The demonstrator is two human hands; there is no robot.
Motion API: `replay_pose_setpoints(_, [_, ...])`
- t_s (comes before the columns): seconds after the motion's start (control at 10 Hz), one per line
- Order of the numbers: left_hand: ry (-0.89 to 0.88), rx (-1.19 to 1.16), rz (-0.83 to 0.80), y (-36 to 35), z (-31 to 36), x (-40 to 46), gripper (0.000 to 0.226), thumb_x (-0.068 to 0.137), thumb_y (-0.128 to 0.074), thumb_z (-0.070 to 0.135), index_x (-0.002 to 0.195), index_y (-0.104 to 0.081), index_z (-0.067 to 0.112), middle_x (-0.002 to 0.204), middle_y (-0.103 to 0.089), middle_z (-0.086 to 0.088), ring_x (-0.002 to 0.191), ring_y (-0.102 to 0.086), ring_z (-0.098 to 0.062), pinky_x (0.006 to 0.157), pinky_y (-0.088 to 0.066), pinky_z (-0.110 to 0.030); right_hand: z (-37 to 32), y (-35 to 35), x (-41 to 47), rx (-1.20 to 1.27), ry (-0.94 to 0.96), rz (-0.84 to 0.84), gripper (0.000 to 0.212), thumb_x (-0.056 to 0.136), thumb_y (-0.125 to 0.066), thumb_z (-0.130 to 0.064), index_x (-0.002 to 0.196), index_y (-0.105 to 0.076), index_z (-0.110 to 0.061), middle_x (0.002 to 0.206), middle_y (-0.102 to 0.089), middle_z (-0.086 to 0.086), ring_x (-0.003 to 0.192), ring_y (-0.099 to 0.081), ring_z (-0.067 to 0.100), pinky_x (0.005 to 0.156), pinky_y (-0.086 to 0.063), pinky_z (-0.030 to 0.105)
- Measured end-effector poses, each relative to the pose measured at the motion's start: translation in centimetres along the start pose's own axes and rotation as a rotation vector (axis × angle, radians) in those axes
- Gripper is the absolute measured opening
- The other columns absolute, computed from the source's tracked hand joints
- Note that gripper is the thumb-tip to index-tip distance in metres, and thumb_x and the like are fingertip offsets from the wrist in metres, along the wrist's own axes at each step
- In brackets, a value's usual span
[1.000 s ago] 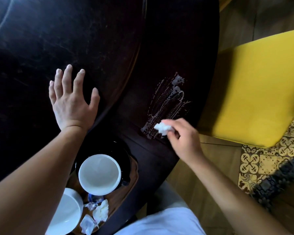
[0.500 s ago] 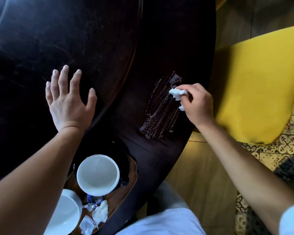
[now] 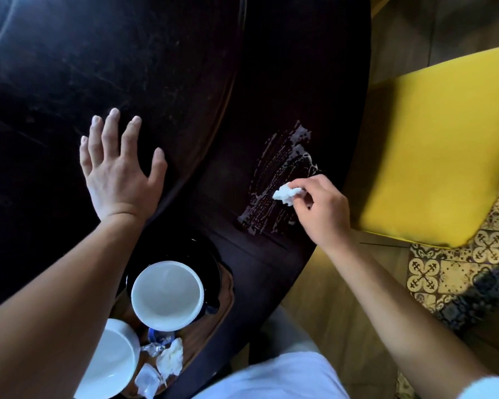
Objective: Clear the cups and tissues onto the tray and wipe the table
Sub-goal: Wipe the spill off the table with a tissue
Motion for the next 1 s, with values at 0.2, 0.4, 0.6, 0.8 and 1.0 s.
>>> replay_pose_setpoints(0.2, [0.0,0.001,-0.001,0.0,-0.1,0.0,0.061,0.1,-0.047,0.05,0.155,-0.035,0.027,0.169,-0.018,0.001,0.158,-0.006,-0.025,0.127,-0.001,-0.045,0.5,1.9,0.6,-0.057,-0.034,-0.015,0.024,0.084,-0.067,-0.029,0.107,-0.073,-0.023,0.1,-0.065,-0.007,0.073,-0.056,0.007,0.068,-0.052,0.029])
replay_pose_setpoints(0.4, [-0.007,-0.006,0.004,0.1,0.1,0.0,0.061,0.1,-0.046,0.05,0.155,-0.035,0.026,0.169,-0.018,0.0,0.158,-0.006,-0.025,0.127,-0.002,-0.046,1.5,2.5,1.0,-0.155,-0.189,-0.028,0.035,0.091,-0.056,-0.06,0.093,-0.071,-0.028,0.072,-0.061,-0.008,0.067,-0.059,0.014,0.058,-0.045,0.03])
replay_pose_setpoints(0.6, [-0.004,-0.013,0.009,0.1,0.1,0.0,0.06,0.1,-0.047,0.049,0.155,-0.036,0.026,0.169,-0.02,0.0,0.158,-0.007,-0.025,0.127,-0.003,-0.047,-0.3,0.4,1.1,-0.307,-0.184,-0.193,0.037,0.087,-0.068,-0.053,0.117,-0.063,-0.033,0.095,-0.072,-0.007,0.088,-0.069,0.025,0.069,-0.051,0.033])
replay_pose_setpoints(0.8, [-0.008,-0.017,0.01,0.1,0.1,0.0,0.06,0.1,-0.047,0.049,0.154,-0.037,0.026,0.169,-0.02,-0.001,0.157,-0.007,-0.025,0.127,-0.003,-0.047,-0.8,0.1,0.9,-0.203,-0.111,-0.255,0.02,0.085,-0.071,-0.044,0.099,-0.063,-0.031,0.087,-0.068,-0.01,0.081,-0.067,0.02,0.064,-0.053,0.034])
replay_pose_setpoints(1.0, [-0.006,-0.013,0.022,0.3,0.2,0.0,0.06,0.1,-0.049,0.047,0.154,-0.038,0.025,0.168,-0.021,0.0,0.157,-0.008,-0.024,0.127,-0.002,-0.046,1.3,5.2,8.0,-0.004,-0.129,0.119,0.023,0.084,-0.074,-0.037,0.1,-0.069,-0.021,0.083,-0.07,-0.007,0.073,-0.067,0.017,0.066,-0.053,0.033])
Point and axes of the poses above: each hand's wrist, its own x-axis towards the middle knuckle, its own y-axis out of the back of the hand, z = x × y, the point moved 8 cm from there along x, towards the middle knuckle
